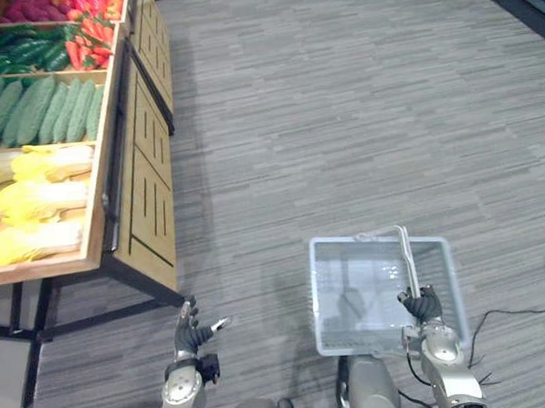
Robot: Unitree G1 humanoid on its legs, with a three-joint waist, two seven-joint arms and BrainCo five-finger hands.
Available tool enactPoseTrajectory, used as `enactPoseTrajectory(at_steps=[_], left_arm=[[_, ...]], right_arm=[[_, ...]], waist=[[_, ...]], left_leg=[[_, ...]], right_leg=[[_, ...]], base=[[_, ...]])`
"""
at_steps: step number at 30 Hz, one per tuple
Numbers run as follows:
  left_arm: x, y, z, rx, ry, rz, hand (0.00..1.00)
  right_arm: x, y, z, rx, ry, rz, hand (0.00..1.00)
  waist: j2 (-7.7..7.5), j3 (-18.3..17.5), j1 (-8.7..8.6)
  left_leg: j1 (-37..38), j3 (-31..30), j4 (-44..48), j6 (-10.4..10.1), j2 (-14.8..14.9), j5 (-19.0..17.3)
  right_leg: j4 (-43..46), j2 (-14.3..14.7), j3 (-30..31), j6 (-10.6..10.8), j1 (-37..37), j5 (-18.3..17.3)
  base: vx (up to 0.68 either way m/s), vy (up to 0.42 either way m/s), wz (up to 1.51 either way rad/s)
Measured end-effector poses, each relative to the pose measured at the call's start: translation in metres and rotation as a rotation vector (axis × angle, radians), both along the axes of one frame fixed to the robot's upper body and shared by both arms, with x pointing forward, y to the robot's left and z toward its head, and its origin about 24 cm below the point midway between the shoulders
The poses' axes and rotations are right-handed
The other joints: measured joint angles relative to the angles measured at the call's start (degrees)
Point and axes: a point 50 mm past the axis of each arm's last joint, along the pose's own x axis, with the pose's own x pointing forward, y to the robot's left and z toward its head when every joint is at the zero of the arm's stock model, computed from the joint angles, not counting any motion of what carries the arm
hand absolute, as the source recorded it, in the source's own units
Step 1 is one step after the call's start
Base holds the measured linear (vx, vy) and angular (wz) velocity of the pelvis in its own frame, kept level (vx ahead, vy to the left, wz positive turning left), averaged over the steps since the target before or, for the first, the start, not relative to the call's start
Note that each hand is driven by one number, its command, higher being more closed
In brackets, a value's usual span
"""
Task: Pick vegetable in the basket
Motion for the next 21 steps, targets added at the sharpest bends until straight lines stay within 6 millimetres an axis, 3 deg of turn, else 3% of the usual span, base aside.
enactPoseTrajectory(at_steps=[1,2,3,4,5,6,7,8,10,11,13,14,15,16,17,18,19,20,21], left_arm=[[-0.002,-0.004,-0.004,-0.016,0.016,0.008,0.0],[-0.002,-0.004,-0.004,-0.017,0.015,0.006,0.0],[-0.003,-0.005,-0.005,-0.022,0.021,0.006,0.0],[-0.004,-0.01,-0.007,-0.051,0.022,0.027,0.0],[-0.006,-0.015,-0.008,-0.077,0.021,0.048,0.0],[-0.008,-0.016,-0.009,-0.083,0.022,0.048,0.0],[-0.01,-0.016,-0.009,-0.085,0.026,0.047,0.0],[-0.013,-0.016,-0.011,-0.085,0.036,0.05,0.0],[-0.015,-0.015,-0.012,-0.085,0.041,0.054,0.0],[-0.018,-0.012,-0.013,-0.079,0.05,0.061,0.0],[-0.022,-0.011,-0.015,-0.076,0.064,0.065,0.0],[-0.023,-0.011,-0.016,-0.076,0.069,0.065,0.0],[-0.026,-0.012,-0.018,-0.078,0.081,0.067,0.0],[-0.029,-0.01,-0.021,-0.074,0.098,0.071,0.0],[-0.027,-0.006,-0.022,-0.065,0.111,0.072,0.0],[-0.029,-0.004,-0.023,-0.064,0.118,0.081,0.0],[-0.031,-0.004,-0.024,-0.066,0.126,0.089,0.0],[-0.035,-0.004,-0.028,-0.071,0.15,0.088,0.0],[-0.039,-0.005,-0.031,-0.068,0.173,0.083,0.0]], right_arm=[[0.003,-0.003,0.002,-0.013,-0.001,0.003,1.0],[0.008,0.0,0.004,-0.004,-0.018,0.005,1.0],[0.007,0.0,0.004,0.001,-0.017,0.003,1.0],[0.001,0.001,-0.001,0.006,0.001,-0.002,1.0],[-0.006,0.001,-0.005,0.015,0.02,-0.01,1.0],[-0.008,0.003,-0.006,0.026,0.02,-0.015,1.0],[-0.008,0.007,-0.006,0.041,0.013,-0.021,1.0],[-0.01,0.009,-0.006,0.057,0.009,-0.033,1.0],[-0.011,0.005,-0.003,0.06,-0.011,-0.055,1.0],[-0.008,0.0,0.001,0.066,-0.033,-0.087,1.0],[-0.01,-0.012,0.004,0.06,-0.053,-0.151,1.0],[-0.015,-0.018,0.004,0.053,-0.05,-0.179,1.0],[-0.021,-0.031,0.005,0.031,-0.048,-0.22,1.0],[-0.026,-0.038,0.003,0.024,-0.037,-0.253,1.0],[-0.03,-0.042,-0.004,0.028,-0.002,-0.284,1.0],[-0.032,-0.044,-0.006,0.025,0.015,-0.285,1.0],[-0.033,-0.044,-0.008,0.027,0.026,-0.286,1.0],[-0.038,-0.045,-0.015,0.036,0.06,-0.302,1.0],[-0.048,-0.044,-0.023,0.051,0.108,-0.322,1.0]], waist=[[2.14,-0.04,0.82],[2.18,0.07,0.75],[2.18,0.09,0.58],[2.66,0.38,0.51],[2.76,0.45,1.09],[2.45,0.75,1.38],[2.92,0.71,1.99],[1.99,1.2,3.29],[2.11,1.02,4.41],[1.7,1.25,4.71],[1.74,1.16,4.65],[1.78,1.08,4.38],[2.88,0.36,3.97],[2.98,-0.24,3.8],[0.59,-1.42,3.96],[-0.9,-2.03,4.05],[-1.48,-2.23,4.08],[-1.92,-2.29,3.88],[-1.9,-2.32,3.62]], left_leg=[[-0.07,-1.55,1.68,-1.2,2.47,-0.2],[-1.71,-3.32,6.05,-2.42,2.77,1.71],[-2.5,-3.98,9.32,-2.33,2.86,2.95],[-5.02,-4.22,19.69,-3.86,3.63,7.2],[-10.66,-3.27,33.15,-5.87,5.63,17.23],[-13.45,-2.09,39.43,-6.3,7.59,17.66],[-17.35,1.45,47.03,-4.62,10.49,15.61],[-23.11,7.08,51.61,-2.85,13.33,11.89],[-27.6,11.0,48.56,-2.77,13.76,8.7],[-29.97,14.21,41.57,-1.56,13.2,7.58],[-31.61,19.37,29.35,-1.38,12.61,7.47],[-31.19,23.12,22.27,-1.4,12.29,8.71],[-30.61,27.91,12.6,-0.24,12.14,14.62],[-30.55,30.69,10.35,7.75,11.39,15.59],[-30.41,30.62,10.2,8.2,8.22,14.92],[-30.31,30.03,10.52,9.38,6.2,12.48],[-29.93,29.46,10.8,9.83,5.08,11.35],[-27.72,27.64,10.49,9.38,2.92,9.51],[-24.05,24.98,8.68,8.51,0.67,8.25]], right_leg=[[3.28,1.42,-0.33,-0.62,-0.1,-0.5],[8.64,0.93,-1.37,-1.56,-1.2,-5.56],[10.58,0.43,-2.36,-1.77,-0.62,-7.88],[11.87,0.06,-4.48,-2.22,3.21,-11.49],[10.21,-0.07,-6.46,-2.74,8.72,-13.63],[8.52,0.01,-7.42,-2.81,11.37,-14.08],[5.78,0.71,-8.46,-3.01,15.61,-14.28],[0.64,0.86,-9.47,-3.07,21.21,-14.38],[-3.14,0.32,-10.71,-3.06,25.08,-14.38],[-5.53,-0.5,-11.52,-2.58,27.55,-14.68],[-7.44,-1.87,-14.39,-0.28,31.23,-16.04],[-7.98,-2.43,-15.93,1.53,33.25,-17.24],[-7.77,-2.22,-18.07,3.6,34.95,-19.29],[-7.36,-1.89,-18.74,5.27,36.15,-20.99],[-6.56,-4.87,-20.33,5.89,36.52,-21.58],[-5.42,-6.52,-20.62,6.67,36.95,-21.25],[-4.18,-7.37,-20.9,7.33,37.67,-20.92],[2.74,-9.57,-21.32,9.18,37.11,-19.88],[15.18,-12.39,-20.52,9.02,34.86,-16.46]], base=[[0.77,-0.261,0.28],[0.75,-0.264,0.3],[0.72,-0.248,0.69],[0.59,-0.205,0.87],[0.57,-0.197,0.88],[0.41,-0.148,0.66],[0.48,-0.146,0.44],[0.47,-0.126,0.38],[0.48,-0.061,0.37],[0.48,0.024,0.47],[0.37,0.051,0.56],[0.38,0.085,0.81],[0.49,0.147,0.92],[0.62,0.179,1.07],[0.63,0.19,0.95],[0.54,0.153,0.83],[0.55,0.17,0.76],[0.57,0.204,0.95],[0.69,0.241,1.07]])
